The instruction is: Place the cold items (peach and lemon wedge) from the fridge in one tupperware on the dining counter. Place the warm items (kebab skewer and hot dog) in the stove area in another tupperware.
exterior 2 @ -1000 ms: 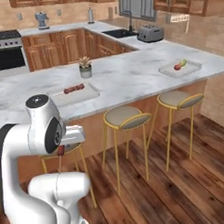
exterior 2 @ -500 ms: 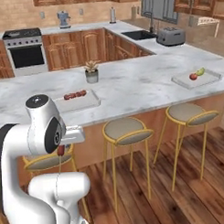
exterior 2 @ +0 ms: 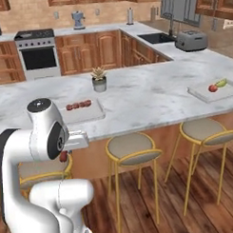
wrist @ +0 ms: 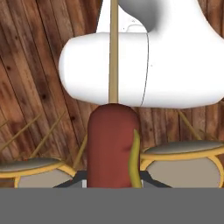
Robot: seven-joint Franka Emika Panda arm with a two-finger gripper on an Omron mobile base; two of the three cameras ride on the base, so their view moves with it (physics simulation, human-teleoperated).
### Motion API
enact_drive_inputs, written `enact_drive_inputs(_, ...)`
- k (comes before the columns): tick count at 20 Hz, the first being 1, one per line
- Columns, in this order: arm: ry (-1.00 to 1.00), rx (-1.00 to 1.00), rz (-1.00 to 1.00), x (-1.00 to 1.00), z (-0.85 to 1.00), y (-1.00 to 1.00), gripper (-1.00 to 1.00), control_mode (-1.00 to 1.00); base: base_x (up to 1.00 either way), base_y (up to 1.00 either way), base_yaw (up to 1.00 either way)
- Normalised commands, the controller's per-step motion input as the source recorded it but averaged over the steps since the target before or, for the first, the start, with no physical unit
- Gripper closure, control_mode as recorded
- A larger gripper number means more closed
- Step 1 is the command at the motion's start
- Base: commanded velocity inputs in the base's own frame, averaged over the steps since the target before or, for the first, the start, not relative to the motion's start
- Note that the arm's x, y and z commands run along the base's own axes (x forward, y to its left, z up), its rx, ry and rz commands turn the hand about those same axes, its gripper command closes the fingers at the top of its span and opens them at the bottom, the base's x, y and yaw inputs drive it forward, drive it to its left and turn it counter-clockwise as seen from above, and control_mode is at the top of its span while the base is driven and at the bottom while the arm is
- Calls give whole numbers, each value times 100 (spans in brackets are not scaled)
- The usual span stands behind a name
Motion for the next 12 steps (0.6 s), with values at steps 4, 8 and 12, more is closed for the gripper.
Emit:
enact_drive_inputs(4,0,0,0,0,0,0,100,100,61,0,5)
enact_drive_inputs(8,0,0,0,0,0,0,100,100,53,-3,17)
enact_drive_inputs(12,0,0,0,0,0,0,100,100,18,-33,23)
